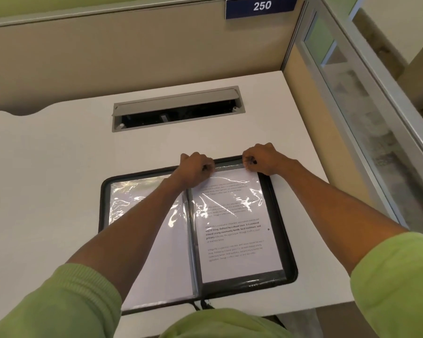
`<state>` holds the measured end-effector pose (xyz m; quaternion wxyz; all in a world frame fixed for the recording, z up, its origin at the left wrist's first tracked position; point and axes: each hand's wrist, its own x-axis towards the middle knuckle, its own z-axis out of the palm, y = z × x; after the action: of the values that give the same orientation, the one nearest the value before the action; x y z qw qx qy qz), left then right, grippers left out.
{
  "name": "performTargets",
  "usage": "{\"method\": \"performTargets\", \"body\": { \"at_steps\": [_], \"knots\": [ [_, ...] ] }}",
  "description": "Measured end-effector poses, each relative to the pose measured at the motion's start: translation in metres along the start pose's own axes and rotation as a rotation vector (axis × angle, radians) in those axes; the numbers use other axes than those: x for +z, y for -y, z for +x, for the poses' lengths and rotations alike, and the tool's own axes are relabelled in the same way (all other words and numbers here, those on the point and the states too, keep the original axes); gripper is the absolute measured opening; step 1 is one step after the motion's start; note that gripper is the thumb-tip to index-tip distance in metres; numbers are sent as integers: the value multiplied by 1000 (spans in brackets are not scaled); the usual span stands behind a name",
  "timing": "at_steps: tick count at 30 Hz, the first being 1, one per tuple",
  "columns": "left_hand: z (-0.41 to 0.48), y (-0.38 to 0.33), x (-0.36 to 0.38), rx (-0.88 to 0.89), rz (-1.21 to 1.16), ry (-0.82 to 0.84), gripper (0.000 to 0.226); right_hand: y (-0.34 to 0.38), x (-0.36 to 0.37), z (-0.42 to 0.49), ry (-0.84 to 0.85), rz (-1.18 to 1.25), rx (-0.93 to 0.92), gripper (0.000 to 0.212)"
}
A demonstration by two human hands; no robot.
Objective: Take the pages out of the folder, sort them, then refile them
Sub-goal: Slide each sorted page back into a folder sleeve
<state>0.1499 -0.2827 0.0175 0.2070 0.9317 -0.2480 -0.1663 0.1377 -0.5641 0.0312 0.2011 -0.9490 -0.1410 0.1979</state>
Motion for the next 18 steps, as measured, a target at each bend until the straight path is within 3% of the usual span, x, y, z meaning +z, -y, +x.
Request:
{"method": "performTargets", "body": {
  "at_steps": [9,13,18],
  "knots": [
    [2,1,0,-13,-26,-1,19,-2,1,0,-30,33,11,6],
    [-6,1,8,-30,-13,-115,17,1,3,-3,-126,-22,28,8],
    [-51,-10,34,-75,-80,-284,38,5,28,-17,-334,45,160,23]
  ]
}}
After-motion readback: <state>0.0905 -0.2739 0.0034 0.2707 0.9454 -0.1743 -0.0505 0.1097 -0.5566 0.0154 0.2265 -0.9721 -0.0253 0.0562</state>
